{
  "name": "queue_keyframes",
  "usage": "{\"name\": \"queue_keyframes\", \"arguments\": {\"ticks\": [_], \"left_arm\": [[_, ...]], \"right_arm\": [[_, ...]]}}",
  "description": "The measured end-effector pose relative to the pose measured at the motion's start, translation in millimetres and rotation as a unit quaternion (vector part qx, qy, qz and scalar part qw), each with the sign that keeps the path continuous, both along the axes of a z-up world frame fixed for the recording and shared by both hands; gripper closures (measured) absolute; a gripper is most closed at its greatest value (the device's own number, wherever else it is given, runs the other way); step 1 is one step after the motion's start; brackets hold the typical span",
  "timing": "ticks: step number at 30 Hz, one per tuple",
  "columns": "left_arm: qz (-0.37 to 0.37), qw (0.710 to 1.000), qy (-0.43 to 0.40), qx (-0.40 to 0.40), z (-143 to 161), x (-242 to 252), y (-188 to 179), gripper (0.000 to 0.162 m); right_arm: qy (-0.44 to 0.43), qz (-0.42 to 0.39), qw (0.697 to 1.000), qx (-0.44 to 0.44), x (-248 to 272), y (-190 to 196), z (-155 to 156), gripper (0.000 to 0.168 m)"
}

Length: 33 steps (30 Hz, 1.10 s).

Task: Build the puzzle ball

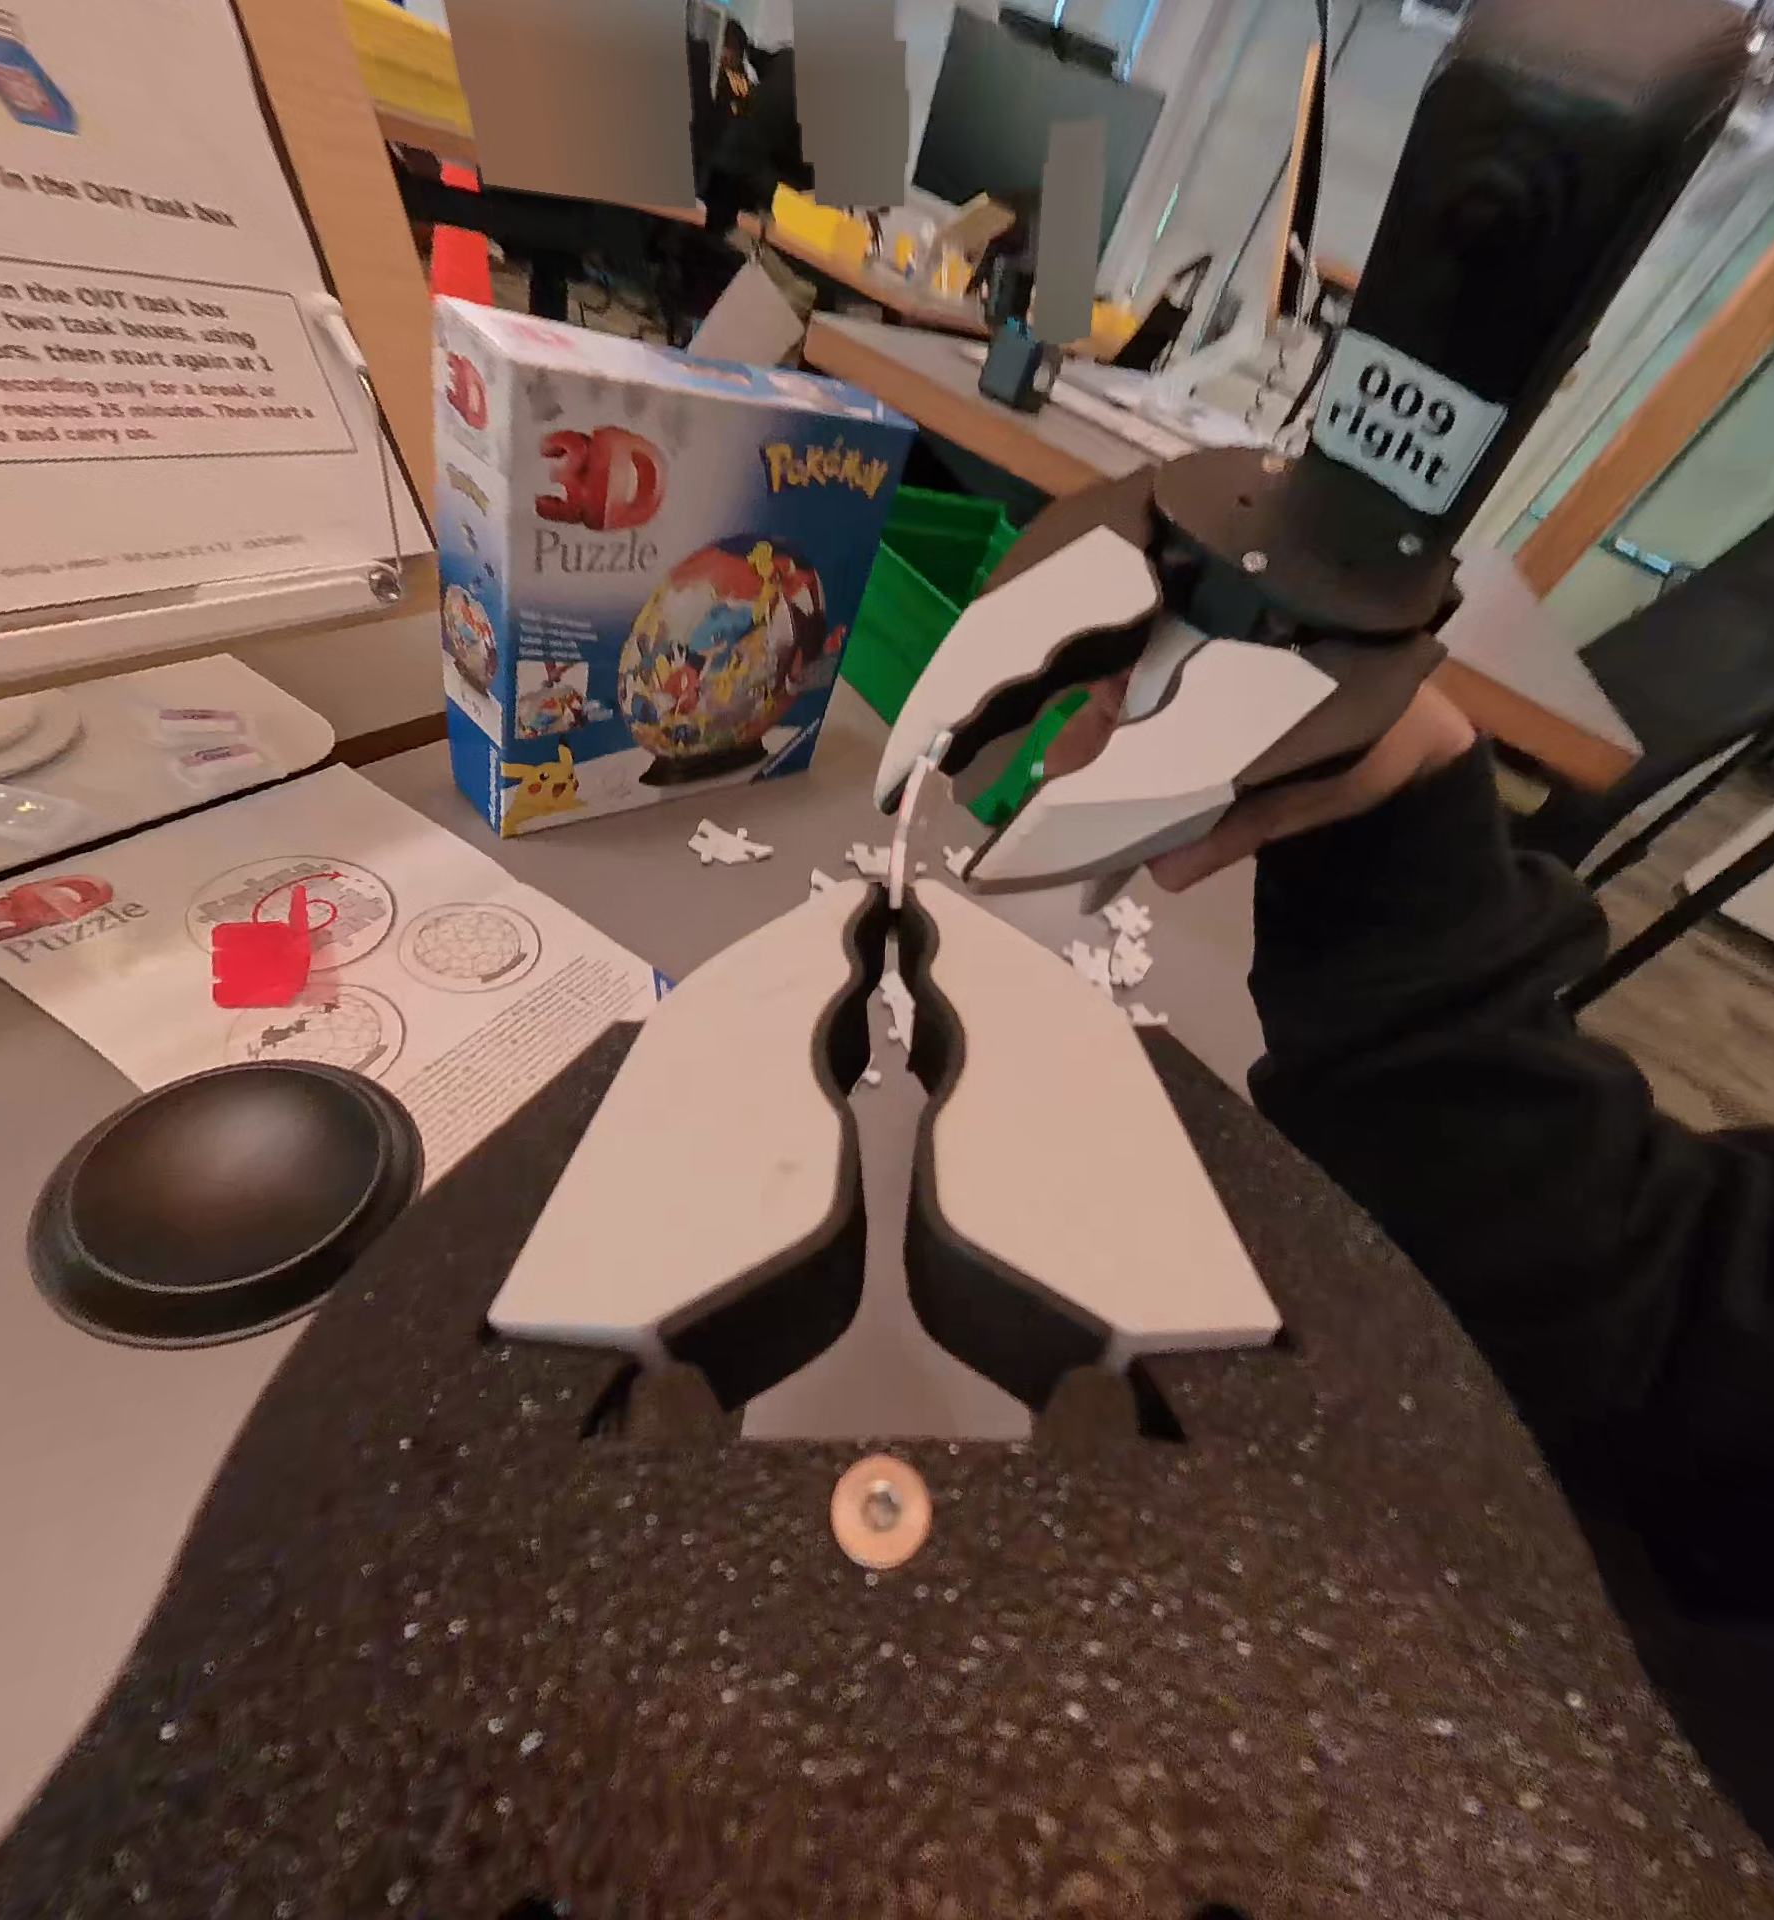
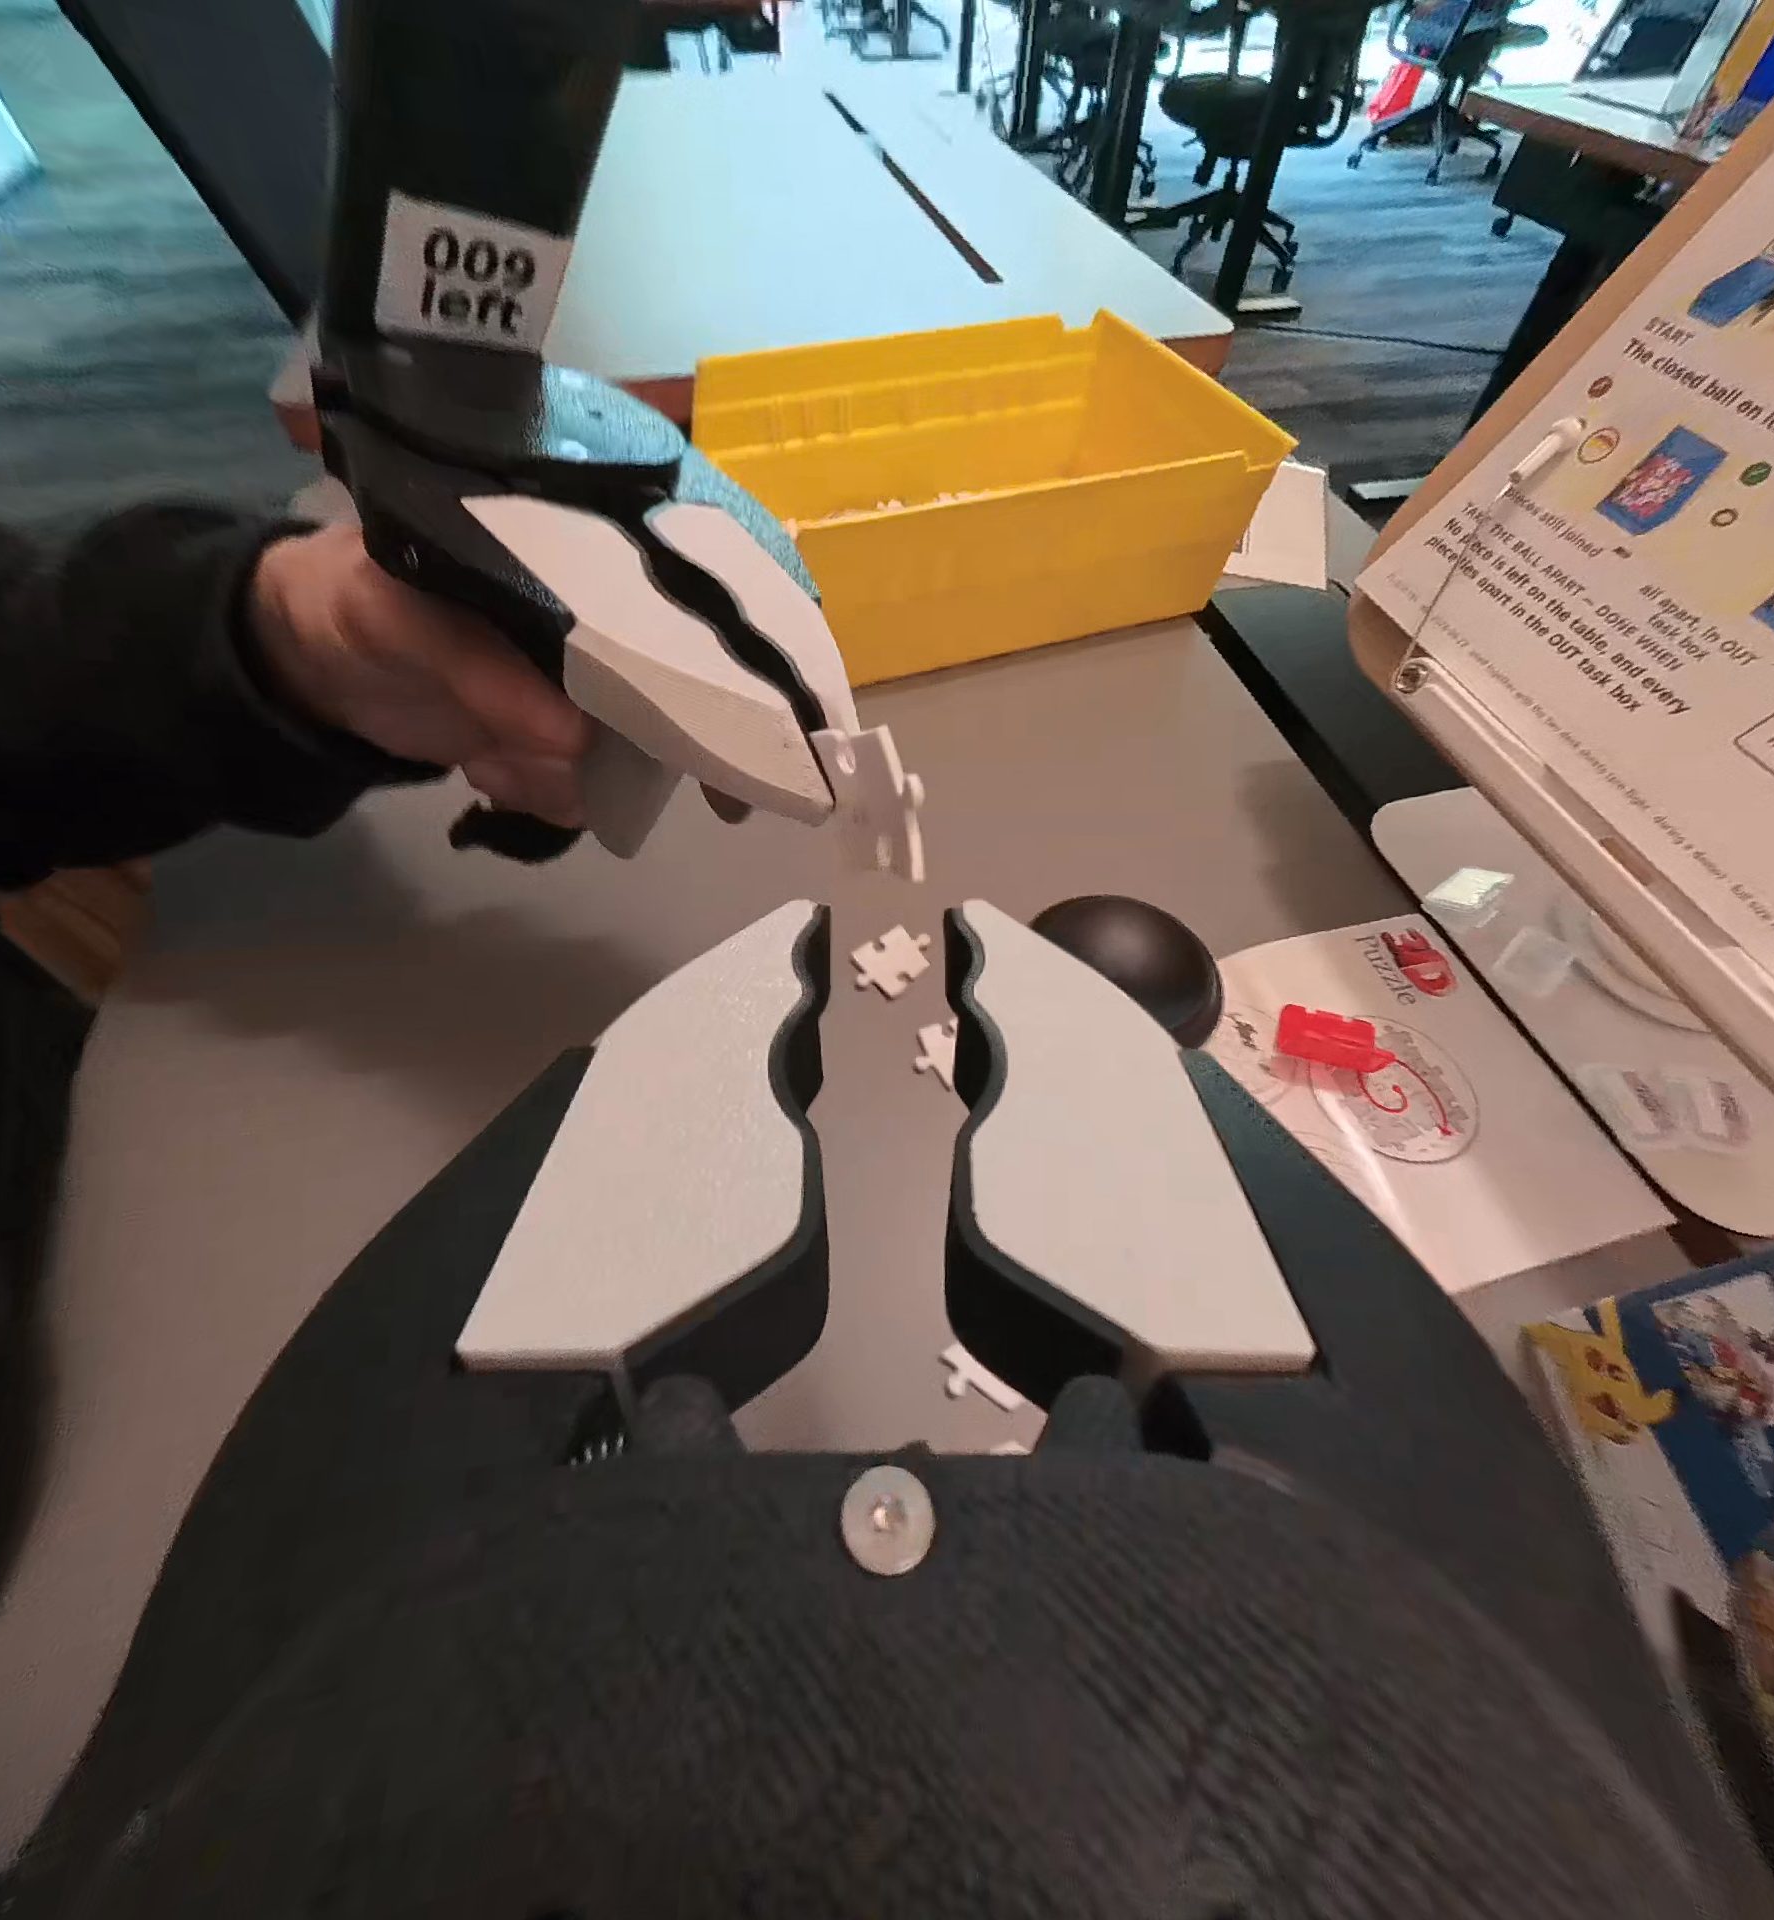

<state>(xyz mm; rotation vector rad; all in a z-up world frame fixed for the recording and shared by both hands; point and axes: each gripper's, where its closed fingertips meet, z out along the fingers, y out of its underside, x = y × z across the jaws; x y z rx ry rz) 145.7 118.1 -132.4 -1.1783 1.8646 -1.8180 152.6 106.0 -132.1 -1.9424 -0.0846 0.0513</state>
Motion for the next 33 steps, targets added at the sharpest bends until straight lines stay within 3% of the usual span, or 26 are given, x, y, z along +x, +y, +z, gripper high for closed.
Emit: {"name": "queue_keyframes", "arguments": {"ticks": [4, 8, 15, 17, 19, 23, 28, 33], "left_arm": [[0.01, 0.998, -0.039, -0.043, 16, -1, -1, 0.161], [0.016, 0.996, -0.065, -0.066, 24, -2, -2, 0.161], [0.019, 0.996, -0.064, -0.067, 19, -2, -4, 0.16], [0.036, 0.997, -0.058, -0.029, 11, 1, -3, 0.157], [0.07, 0.994, -0.07, 0.048, 1, 4, 6, 0.135], [0.075, 0.976, -0.073, 0.191, -26, -1, 15, 0.131], [0.057, 0.973, -0.054, 0.216, -42, -10, 15, 0.136], [0.064, 0.972, -0.033, 0.225, -47, -15, 32, 0.139]], "right_arm": [[0.072, 0.019, 0.996, 0.044, -6, 8, 11, 0.149], [0.106, 0.028, 0.99, 0.092, -9, 13, 26, 0.162], [0.123, 0.045, 0.99, 0.057, -10, 9, 20, 0.166], [0.114, 0.002, 0.993, 0.01, 6, -6, 4, 0.166], [0.104, -0.093, 0.985, -0.097, 39, -39, -34, 0.166], [0.185, -0.212, 0.927, -0.248, 78, -105, -103, 0.166], [0.191, -0.214, 0.896, -0.339, 96, -129, -140, 0.166], [0.19, -0.165, 0.88, -0.403, 97, -126, -159, 0.166]]}}
